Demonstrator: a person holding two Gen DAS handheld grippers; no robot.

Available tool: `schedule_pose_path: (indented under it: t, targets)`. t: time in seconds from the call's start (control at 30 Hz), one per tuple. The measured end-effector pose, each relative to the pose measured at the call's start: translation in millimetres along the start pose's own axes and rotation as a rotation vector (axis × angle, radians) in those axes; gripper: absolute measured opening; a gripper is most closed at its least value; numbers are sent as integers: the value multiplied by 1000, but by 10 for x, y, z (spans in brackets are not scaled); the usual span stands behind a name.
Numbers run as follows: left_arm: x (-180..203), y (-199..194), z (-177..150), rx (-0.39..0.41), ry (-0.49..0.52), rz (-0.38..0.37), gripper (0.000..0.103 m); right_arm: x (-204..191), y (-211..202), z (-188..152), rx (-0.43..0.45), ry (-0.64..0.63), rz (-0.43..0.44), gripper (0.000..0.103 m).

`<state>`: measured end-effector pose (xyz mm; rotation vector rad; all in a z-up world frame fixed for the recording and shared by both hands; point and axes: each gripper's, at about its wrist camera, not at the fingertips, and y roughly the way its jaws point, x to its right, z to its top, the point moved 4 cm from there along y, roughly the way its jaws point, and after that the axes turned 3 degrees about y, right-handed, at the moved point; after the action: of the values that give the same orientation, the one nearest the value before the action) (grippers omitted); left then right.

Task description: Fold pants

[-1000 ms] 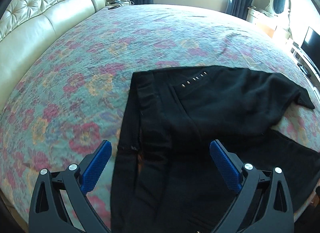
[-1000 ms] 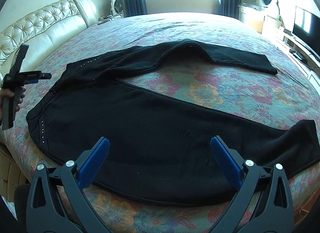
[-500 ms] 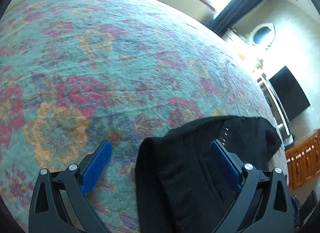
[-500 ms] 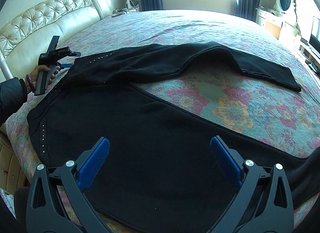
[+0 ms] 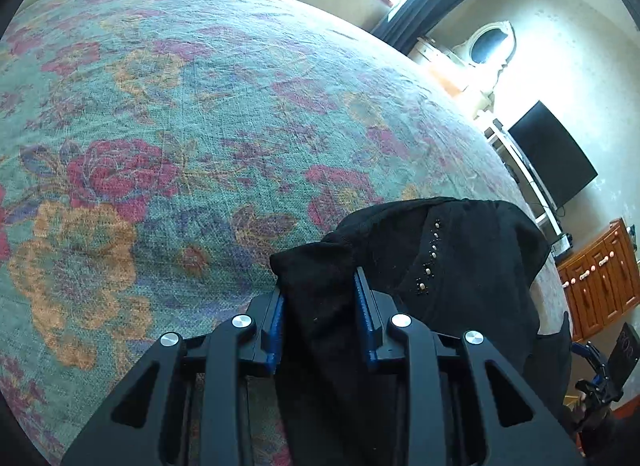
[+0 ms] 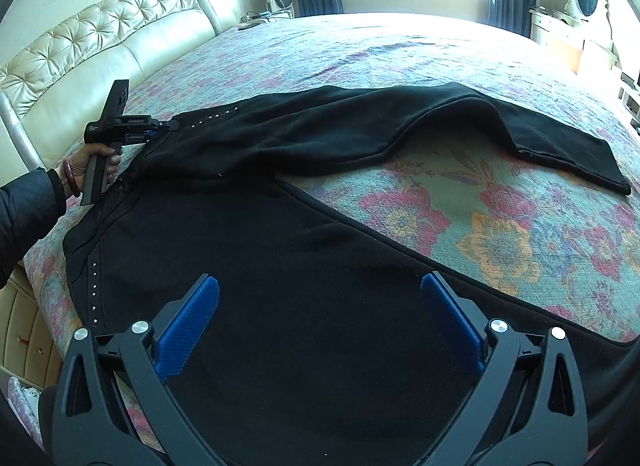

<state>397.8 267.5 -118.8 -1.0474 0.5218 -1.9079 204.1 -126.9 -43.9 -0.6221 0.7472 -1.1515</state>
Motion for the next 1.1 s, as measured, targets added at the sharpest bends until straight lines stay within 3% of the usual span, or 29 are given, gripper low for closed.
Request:
schedule_pose_path:
  t: [0.13,0.23,0.3,0.37,0.47,0.57,0.67,0.83,0.9,1.0,1.03,1.07,1.1]
  targets:
    - [5,-75,-22,28,9,-26,18,132,52,271,-7,-51,51,101]
    - [-4,-128,-39,83,-16,-70,17,312,123,721,22,-140,78,101]
    - [-53,-79,-91,78,-31,-57,17,442,243,1110,38,-204,75,101]
    - [-98,-54,-104,77,-57,-63,17,586,465,1533,43,-252,4,101]
    - [-125,-36,-109,77,-67,-65,17,652,909,2119,8,-333,-30,101]
    - [-166,-44,-120,81,-90,-83,19,683,1491,2506,-99,-417,-105,101]
    - [-206,-54,-134,87,-108,-105,19,734,1984,2625,-224,-457,-106,101]
    - [-240,-54,-150,92,-135,-142,19,719,2385,2538,-373,-532,-75,101]
    - [-262,-62,-166,94,-143,-151,19,777,2503,2500,-409,-556,-100,101]
    - [-247,-55,-133,94,-149,-156,19,842,2583,2457,-444,-532,-70,101]
    - [-250,-53,-129,93,-149,-153,19,853,2601,2438,-461,-513,-61,95]
    - [-254,-51,-125,92,-148,-150,19,858,2605,2412,-482,-487,-26,69]
    - [-258,-49,-120,90,-148,-147,19,839,2582,2389,-501,-455,38,58]
